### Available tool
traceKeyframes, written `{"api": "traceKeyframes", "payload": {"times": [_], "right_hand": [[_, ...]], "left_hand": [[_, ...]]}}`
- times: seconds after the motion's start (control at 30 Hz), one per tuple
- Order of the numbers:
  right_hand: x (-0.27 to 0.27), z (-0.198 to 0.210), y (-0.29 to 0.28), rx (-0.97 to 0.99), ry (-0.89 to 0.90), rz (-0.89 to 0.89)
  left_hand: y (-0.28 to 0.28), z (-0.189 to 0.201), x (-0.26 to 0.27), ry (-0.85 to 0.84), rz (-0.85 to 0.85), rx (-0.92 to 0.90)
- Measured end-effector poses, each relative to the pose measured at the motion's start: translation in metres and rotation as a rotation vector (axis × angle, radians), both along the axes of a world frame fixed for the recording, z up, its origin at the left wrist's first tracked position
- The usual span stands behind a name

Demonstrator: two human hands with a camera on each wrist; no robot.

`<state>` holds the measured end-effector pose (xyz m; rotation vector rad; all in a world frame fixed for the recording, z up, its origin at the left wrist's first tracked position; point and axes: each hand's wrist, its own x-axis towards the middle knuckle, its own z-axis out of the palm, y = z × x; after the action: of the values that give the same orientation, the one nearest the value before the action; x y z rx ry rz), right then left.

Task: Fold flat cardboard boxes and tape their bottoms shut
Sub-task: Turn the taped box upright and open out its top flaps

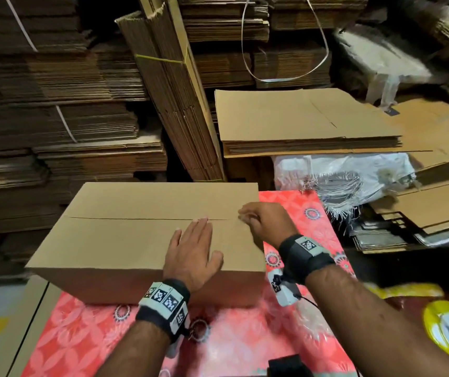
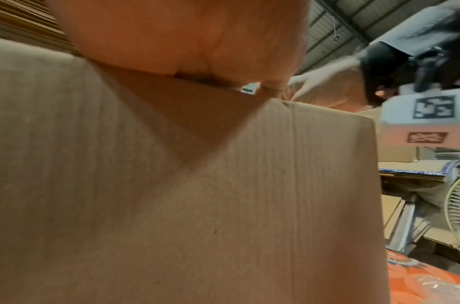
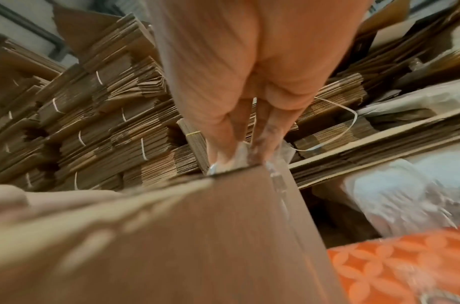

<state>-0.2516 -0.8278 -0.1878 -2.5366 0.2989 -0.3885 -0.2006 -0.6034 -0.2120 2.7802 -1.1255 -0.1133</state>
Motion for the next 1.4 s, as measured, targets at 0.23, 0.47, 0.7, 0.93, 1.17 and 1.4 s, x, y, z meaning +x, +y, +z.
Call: {"api": "traceKeyframes", "payload": {"times": [0.23, 0.47, 0.7, 0.93, 1.17, 1.4], "right_hand": [[-0.049, -0.024, -0.047, 0.444, -0.096, -0.172], [-0.061, -0.029, -0.024, 1.178, -0.109, -0.255], [-0.047, -0.023, -0.021, 0.722, -0.011, -0.343], [-0.021, -0.039, -0.017, 0.582, -0.016, -0.332], [-0.067, -0.069, -0.059, 1.016, -0.025, -0.614], [-0.083, -0.083, -0.048, 1.294, 0.0, -0.545]], "left_hand": [[-0.006, 0.004, -0.001, 0.014, 0.042, 0.02], [-0.049, 0.017, -0.024, -0.011, -0.064, -0.056], [-0.075, -0.001, -0.031, -0.004, -0.096, -0.089], [-0.076, -0.005, -0.032, -0.014, -0.056, -0.078], [-0.078, -0.005, -0.032, -0.042, -0.054, -0.065], [-0.081, -0.006, -0.031, -0.069, -0.069, -0.049]]}}
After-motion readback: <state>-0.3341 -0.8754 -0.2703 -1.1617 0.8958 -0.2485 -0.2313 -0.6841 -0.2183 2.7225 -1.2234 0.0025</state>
